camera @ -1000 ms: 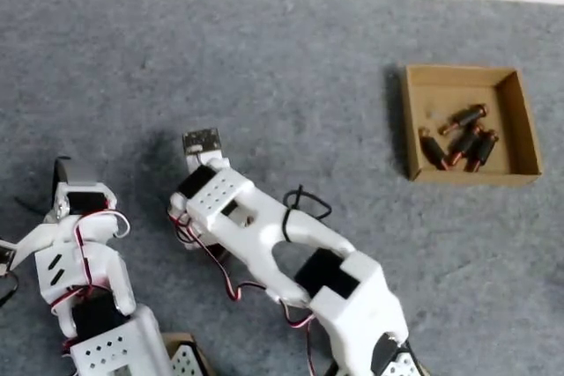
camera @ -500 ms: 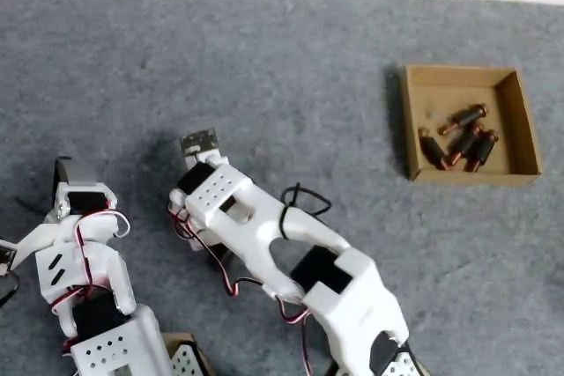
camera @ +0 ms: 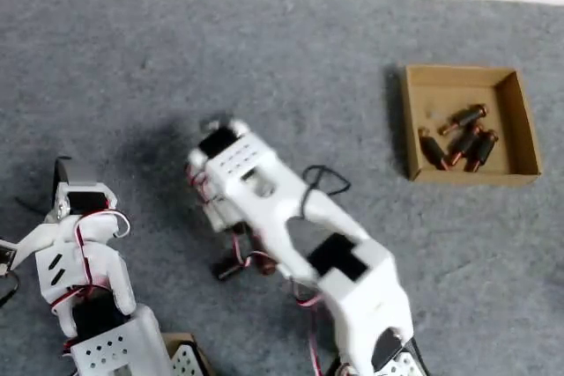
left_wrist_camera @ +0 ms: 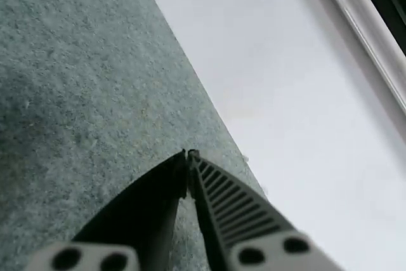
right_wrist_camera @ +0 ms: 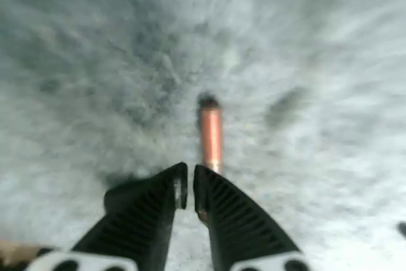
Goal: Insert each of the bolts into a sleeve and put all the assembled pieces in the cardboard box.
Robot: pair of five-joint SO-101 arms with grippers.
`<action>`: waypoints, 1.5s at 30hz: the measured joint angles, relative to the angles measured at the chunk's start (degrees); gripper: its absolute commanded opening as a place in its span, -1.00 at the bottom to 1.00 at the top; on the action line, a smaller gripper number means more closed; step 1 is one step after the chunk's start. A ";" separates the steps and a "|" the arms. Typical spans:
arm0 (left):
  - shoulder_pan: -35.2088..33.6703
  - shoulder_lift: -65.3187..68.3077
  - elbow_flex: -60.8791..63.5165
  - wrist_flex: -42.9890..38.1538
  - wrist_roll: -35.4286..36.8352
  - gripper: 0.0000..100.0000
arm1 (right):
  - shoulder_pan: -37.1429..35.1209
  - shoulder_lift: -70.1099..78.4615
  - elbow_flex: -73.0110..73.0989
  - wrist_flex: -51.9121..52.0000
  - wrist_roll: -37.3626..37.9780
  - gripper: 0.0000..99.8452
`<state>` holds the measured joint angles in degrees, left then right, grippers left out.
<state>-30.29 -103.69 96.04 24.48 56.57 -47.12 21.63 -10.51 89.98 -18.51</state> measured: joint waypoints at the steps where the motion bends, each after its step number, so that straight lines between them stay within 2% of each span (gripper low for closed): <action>1: 0.00 0.00 0.00 0.00 0.00 -0.95 | 0.70 -2.20 -0.18 0.35 0.88 -0.99; 8: 0.00 0.00 0.00 0.00 0.00 -0.95 | 4.13 -11.52 -0.53 1.14 6.24 -0.98; 11: 0.00 0.00 0.00 0.00 0.00 -0.95 | 3.16 -11.52 2.20 1.32 9.85 -0.79; 14: 0.00 0.00 0.00 0.00 0.00 -0.95 | -0.70 -11.52 6.59 1.41 16.09 -0.55; 16: 0.00 0.00 0.00 0.00 0.00 -0.95 | -3.25 -11.52 9.23 1.32 21.36 -0.49; 24: 0.00 0.00 0.00 0.00 0.00 -0.95 | -9.85 -11.52 11.87 1.32 38.24 -0.49; 35: 0.00 0.00 0.00 0.00 0.18 -0.95 | -18.64 -11.60 21.10 -8.44 48.88 -0.49; 45: -0.09 0.00 0.00 -0.35 0.18 -0.95 | -19.25 -11.60 31.56 -21.71 56.70 -0.49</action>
<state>-30.37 -103.69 96.04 24.13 56.75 -66.37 10.02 21.05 68.26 38.20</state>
